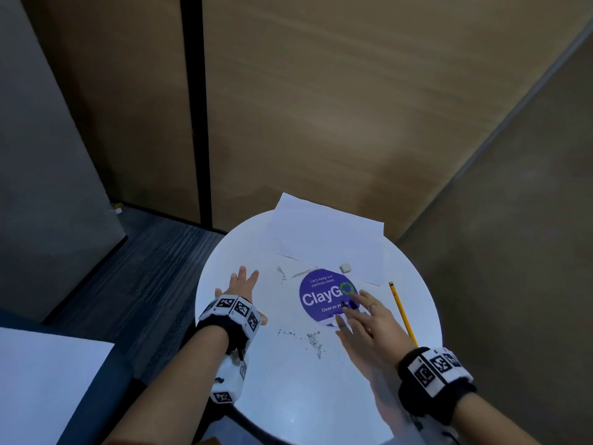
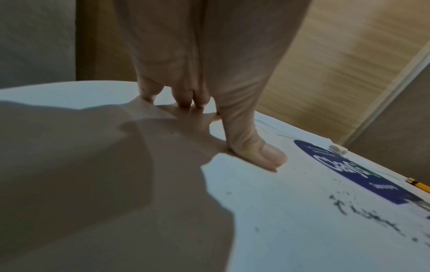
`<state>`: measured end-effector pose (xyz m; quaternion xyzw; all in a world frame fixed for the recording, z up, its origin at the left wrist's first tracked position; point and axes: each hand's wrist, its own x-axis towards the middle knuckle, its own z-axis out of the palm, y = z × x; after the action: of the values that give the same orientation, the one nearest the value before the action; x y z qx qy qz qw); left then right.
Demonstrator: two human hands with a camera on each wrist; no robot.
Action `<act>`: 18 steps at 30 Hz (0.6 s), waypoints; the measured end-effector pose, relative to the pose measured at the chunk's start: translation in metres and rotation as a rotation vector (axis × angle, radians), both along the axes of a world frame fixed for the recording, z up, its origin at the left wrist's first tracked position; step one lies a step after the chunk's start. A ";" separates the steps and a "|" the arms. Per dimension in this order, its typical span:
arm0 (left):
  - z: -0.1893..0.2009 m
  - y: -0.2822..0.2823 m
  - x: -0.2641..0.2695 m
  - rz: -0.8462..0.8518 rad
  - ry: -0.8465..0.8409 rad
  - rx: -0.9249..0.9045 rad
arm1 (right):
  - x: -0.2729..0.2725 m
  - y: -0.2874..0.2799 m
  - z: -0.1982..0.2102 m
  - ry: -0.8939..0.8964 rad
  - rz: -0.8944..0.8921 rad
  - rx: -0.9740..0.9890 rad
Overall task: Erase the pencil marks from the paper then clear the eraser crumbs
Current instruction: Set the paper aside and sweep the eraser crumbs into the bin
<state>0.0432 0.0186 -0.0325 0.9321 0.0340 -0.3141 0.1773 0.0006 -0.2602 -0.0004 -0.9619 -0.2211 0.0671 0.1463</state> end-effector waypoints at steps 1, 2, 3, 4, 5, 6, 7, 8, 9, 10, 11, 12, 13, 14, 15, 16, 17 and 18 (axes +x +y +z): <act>0.000 0.000 0.000 -0.002 0.001 0.001 | -0.001 0.003 -0.001 -0.119 -0.037 0.063; -0.001 0.000 0.000 -0.004 0.003 0.001 | -0.001 0.006 -0.004 -0.204 -0.071 0.088; -0.001 0.001 0.000 -0.006 0.006 0.000 | -0.002 0.011 -0.008 -0.210 -0.098 0.101; 0.000 0.001 0.000 -0.007 0.008 -0.001 | -0.002 0.017 -0.010 -0.178 -0.124 0.098; 0.000 0.001 0.000 -0.006 0.010 -0.001 | -0.003 0.020 -0.012 -0.173 -0.140 0.072; 0.001 0.001 0.000 -0.007 0.011 -0.001 | -0.001 0.020 -0.016 -0.190 -0.141 0.035; 0.003 0.001 0.000 -0.009 0.014 0.001 | 0.002 0.017 -0.021 -0.196 -0.143 0.014; 0.003 0.001 0.001 -0.013 0.017 0.002 | 0.005 0.014 -0.022 -0.199 -0.161 0.022; 0.004 0.000 0.001 -0.015 0.021 0.002 | 0.011 0.009 -0.024 -0.168 -0.182 0.024; 0.004 0.000 0.001 -0.015 0.024 0.001 | 0.017 0.004 -0.026 -0.108 -0.218 -0.005; 0.004 0.000 0.001 -0.012 0.024 0.000 | 0.023 -0.001 -0.027 -0.063 -0.234 -0.084; 0.004 0.001 0.001 -0.010 0.022 -0.001 | 0.028 -0.004 -0.025 -0.038 -0.246 -0.205; 0.004 0.001 0.000 -0.009 0.020 -0.001 | 0.032 -0.006 -0.022 0.005 -0.282 -0.335; 0.003 0.001 0.000 -0.010 0.020 -0.002 | 0.033 -0.006 -0.019 0.047 -0.315 -0.429; 0.003 0.001 0.000 -0.012 0.020 -0.004 | 0.030 -0.004 -0.016 0.104 -0.308 -0.486; 0.003 0.001 0.000 -0.013 0.021 -0.004 | 0.025 -0.004 -0.016 0.139 -0.252 -0.518; 0.003 0.001 0.000 -0.014 0.020 -0.002 | 0.017 -0.002 -0.014 0.144 -0.155 -0.568; 0.003 0.001 0.000 -0.012 0.019 0.000 | 0.007 0.000 -0.015 0.100 -0.043 -0.572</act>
<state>0.0436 0.0198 -0.0297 0.9292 0.0299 -0.3242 0.1752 0.0077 -0.2601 -0.0152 -0.9641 -0.1651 0.1711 -0.1186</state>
